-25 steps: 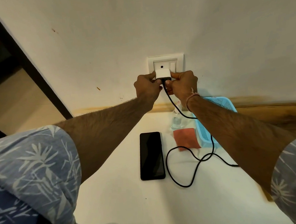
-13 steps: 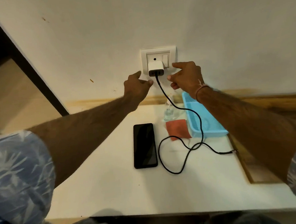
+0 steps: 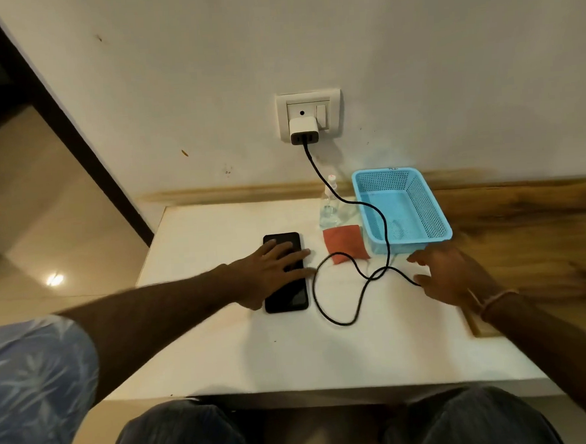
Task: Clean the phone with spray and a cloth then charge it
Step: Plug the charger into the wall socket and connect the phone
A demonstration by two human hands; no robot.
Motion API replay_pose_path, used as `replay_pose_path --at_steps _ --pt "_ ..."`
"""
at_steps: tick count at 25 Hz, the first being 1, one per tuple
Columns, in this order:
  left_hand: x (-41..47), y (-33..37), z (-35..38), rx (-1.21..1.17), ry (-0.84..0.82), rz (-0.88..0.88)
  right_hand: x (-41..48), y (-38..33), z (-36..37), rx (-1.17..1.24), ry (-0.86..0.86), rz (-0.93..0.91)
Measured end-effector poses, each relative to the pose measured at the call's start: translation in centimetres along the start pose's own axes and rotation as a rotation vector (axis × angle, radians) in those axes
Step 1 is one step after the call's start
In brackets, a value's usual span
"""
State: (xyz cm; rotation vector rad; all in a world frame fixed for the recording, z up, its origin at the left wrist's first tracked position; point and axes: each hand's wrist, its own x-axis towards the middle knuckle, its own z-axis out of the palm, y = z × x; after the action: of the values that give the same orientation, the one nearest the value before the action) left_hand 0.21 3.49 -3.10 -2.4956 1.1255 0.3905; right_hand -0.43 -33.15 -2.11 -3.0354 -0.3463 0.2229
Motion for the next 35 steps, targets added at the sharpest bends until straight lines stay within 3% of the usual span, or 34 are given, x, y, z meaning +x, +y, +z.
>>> replay_pose_path --at_steps 6,10,13,18,24,26,28,35 --pt "0.3 0.1 -1.2 0.119 0.138 0.12 -0.7 1.1 1.8 -0.183 -0.018 0.036" --pt "-0.9 -0.6 -1.0 0.002 0.15 0.088 -2.2 1.0 1.6 -0.181 -0.045 0.065" --pt "-2.2 -0.4 -0.7 -0.268 0.218 -0.011 -3.5 0.9 -0.4 0.301 -0.173 0.133" --pt "-4.5 0.7 -1.0 -0.663 0.491 -0.166 -6.0 -2.7 -4.7 1.091 -0.327 0.402" --pt "-5.6 4.7 -0.9 -0.953 0.777 -0.465 -6.6 -10.6 -6.6 1.785 -0.432 0.295" --pt "-5.5 5.9 -0.6 -1.038 0.862 -0.549 -6.3 -12.8 -6.6 1.984 -0.388 0.223" --pt "-5.3 6.9 -0.3 -1.112 0.941 -0.624 -5.6 -15.0 -6.7 2.024 -0.274 0.166" --pt "-5.1 7.3 0.5 -1.237 1.04 -0.778 -3.0 -21.1 -6.3 1.607 0.33 0.095"
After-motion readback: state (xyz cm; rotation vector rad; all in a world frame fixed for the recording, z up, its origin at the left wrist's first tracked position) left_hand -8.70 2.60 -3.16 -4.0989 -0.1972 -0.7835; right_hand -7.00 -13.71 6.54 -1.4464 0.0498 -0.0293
